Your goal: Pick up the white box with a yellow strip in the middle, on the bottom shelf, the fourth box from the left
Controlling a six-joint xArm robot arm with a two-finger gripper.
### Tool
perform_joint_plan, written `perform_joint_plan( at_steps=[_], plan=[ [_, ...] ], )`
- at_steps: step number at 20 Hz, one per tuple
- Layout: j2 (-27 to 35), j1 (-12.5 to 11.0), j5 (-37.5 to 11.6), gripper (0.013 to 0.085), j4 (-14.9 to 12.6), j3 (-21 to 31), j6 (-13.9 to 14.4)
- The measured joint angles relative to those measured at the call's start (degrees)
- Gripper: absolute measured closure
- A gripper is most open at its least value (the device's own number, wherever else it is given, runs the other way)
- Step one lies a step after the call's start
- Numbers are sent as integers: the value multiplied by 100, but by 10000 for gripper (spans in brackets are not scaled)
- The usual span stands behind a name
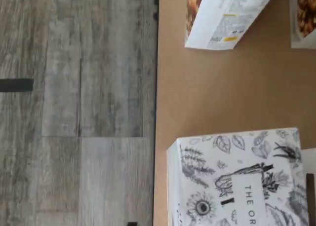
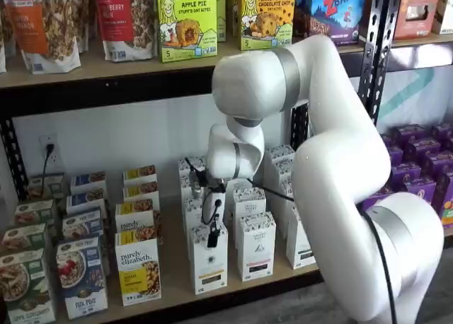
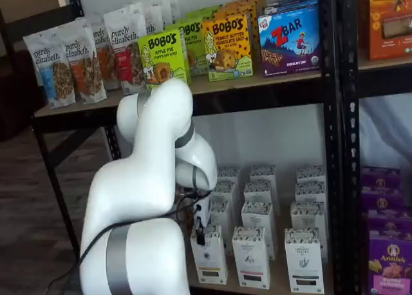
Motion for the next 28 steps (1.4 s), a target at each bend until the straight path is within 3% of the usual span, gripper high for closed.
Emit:
perform_joint_plan(
  at_steps=[10, 25, 27, 28],
  plan=[
    [356, 44, 37, 130, -444, -349, 432],
    [569, 69, -72, 130, -569, -505, 557],
    [576, 66, -72, 210, -564, -509, 551],
    [577, 64, -67, 210, -548, -512, 535]
  ],
)
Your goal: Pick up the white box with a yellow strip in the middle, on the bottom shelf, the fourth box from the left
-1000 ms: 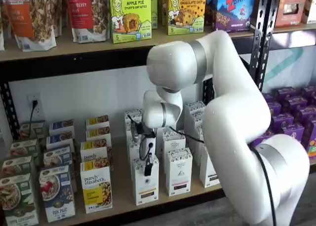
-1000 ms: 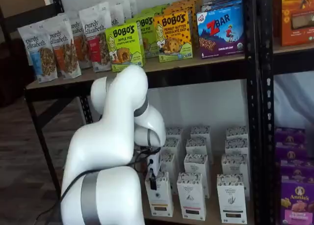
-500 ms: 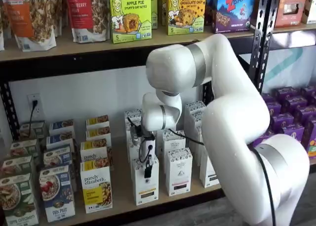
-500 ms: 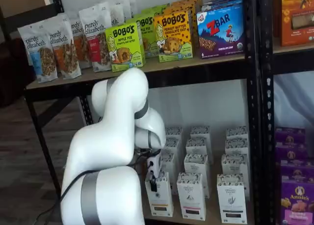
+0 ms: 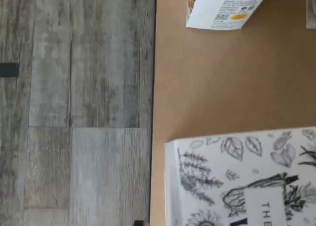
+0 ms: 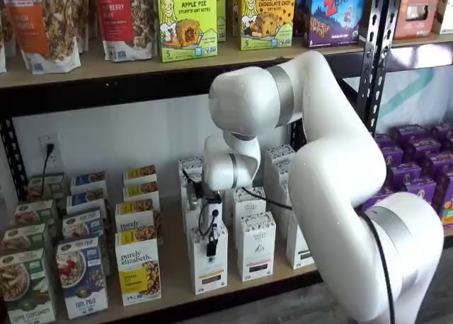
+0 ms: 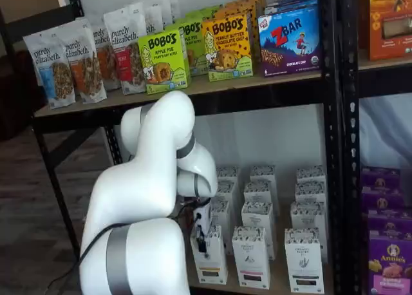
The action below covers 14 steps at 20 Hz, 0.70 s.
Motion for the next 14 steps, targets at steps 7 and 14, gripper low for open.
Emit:
perform_joint_plan(
  at_steps=[7, 14],
  plan=[
    [-30, -18, -13, 330, 9, 49, -27],
    [-84, -55, 13, 330, 14, 113, -70]
  ],
)
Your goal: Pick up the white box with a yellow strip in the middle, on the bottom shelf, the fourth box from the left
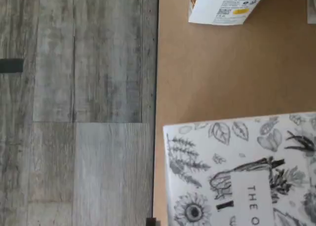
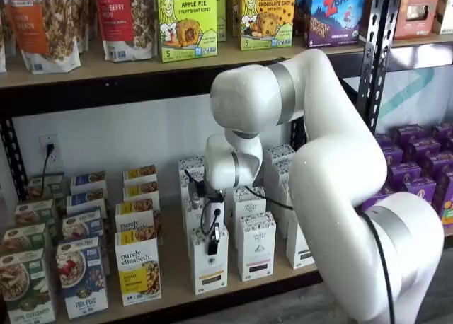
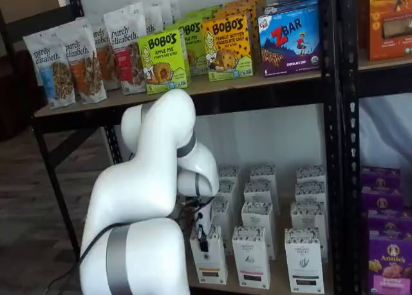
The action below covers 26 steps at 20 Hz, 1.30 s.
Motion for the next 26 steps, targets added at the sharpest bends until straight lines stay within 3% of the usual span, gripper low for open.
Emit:
perform_joint_plan(
  at_steps=[3, 7, 14, 26],
  plan=[
    [-7, -2, 41, 370, 27, 3, -24],
    [-12, 9, 37, 490, 65, 10, -47],
    [-90, 14, 79, 490, 79, 94, -55],
    [-650, 104, -275, 490, 363, 1008, -266]
  ],
)
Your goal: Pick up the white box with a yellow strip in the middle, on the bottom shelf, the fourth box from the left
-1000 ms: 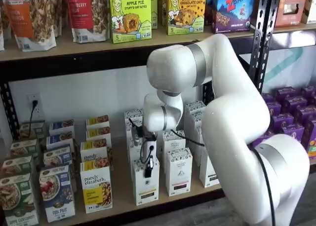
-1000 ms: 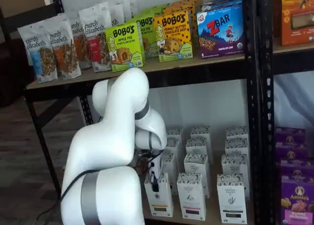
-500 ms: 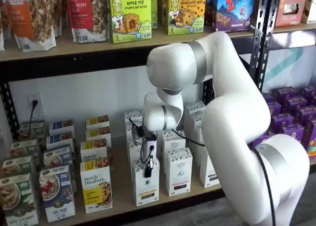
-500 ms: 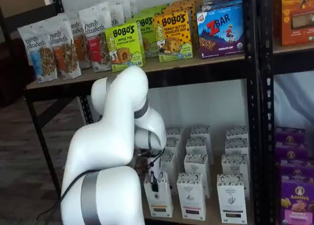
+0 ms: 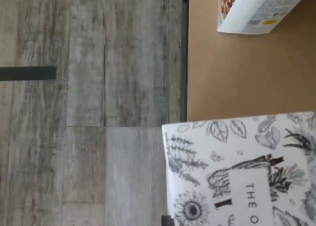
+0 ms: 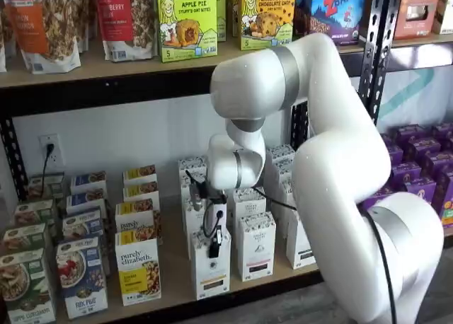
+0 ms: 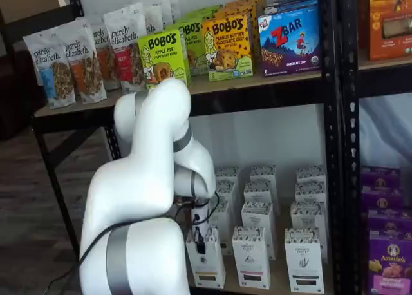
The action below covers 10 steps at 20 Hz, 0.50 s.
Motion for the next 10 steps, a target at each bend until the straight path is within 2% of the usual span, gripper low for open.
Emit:
perform_joint_plan(
  at_steps=[10],
  plan=[
    [-710, -3, -458, 490, 243, 1142, -283]
  ],
)
